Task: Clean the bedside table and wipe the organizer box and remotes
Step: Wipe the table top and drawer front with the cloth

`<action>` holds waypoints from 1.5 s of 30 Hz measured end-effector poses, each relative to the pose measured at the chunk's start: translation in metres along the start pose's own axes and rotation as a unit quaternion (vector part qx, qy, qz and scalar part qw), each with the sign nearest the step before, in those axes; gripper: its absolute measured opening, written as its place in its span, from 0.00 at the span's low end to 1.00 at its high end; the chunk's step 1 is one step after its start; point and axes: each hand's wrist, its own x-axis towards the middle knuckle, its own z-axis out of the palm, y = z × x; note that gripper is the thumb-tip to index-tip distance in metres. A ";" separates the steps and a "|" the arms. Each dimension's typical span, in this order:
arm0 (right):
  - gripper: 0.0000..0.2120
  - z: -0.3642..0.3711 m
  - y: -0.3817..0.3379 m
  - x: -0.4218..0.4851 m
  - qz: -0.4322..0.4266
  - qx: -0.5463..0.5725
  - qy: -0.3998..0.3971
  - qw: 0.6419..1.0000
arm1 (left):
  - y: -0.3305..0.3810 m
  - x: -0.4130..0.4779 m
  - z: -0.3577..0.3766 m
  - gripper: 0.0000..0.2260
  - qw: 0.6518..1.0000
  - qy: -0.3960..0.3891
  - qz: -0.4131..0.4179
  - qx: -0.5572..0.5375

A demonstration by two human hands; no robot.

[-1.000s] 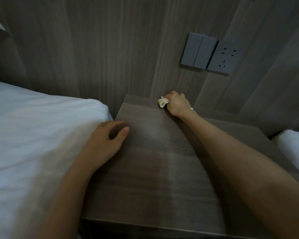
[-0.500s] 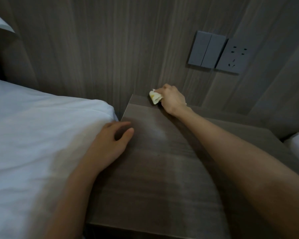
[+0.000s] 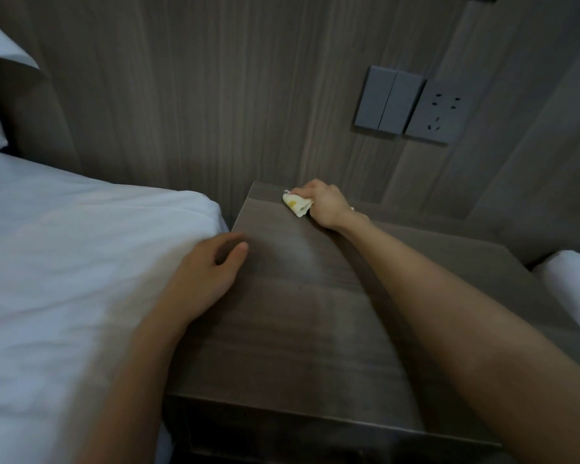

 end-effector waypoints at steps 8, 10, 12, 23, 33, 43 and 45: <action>0.19 -0.016 -0.028 -0.114 -0.066 0.106 -0.007 0.992 | 0.015 -0.045 -0.010 0.18 0.998 0.021 0.000 0.063; 0.18 -0.022 -0.036 -0.150 -0.084 0.118 -0.005 0.989 | 0.014 -0.062 -0.010 0.18 0.995 0.035 0.008 0.095; 0.18 -0.028 -0.044 -0.185 -0.102 0.127 -0.007 0.987 | 0.011 -0.076 -0.009 0.18 0.991 0.052 0.017 0.118; 0.22 -0.035 -0.074 -0.330 -0.134 0.146 -0.010 0.980 | 0.002 -0.152 0.007 0.14 0.976 0.160 0.108 0.098; 0.28 -0.085 -0.012 -0.348 0.023 0.069 0.146 0.987 | -0.017 -0.202 0.021 0.23 0.970 0.151 0.100 0.160; 0.29 -0.029 -0.047 -0.371 0.100 0.030 0.146 0.984 | -0.015 -0.219 0.046 0.31 0.962 0.104 0.137 0.211; 0.30 -0.019 -0.071 -0.381 0.024 0.086 0.127 0.988 | -0.013 -0.225 0.050 0.31 0.964 0.096 0.144 0.203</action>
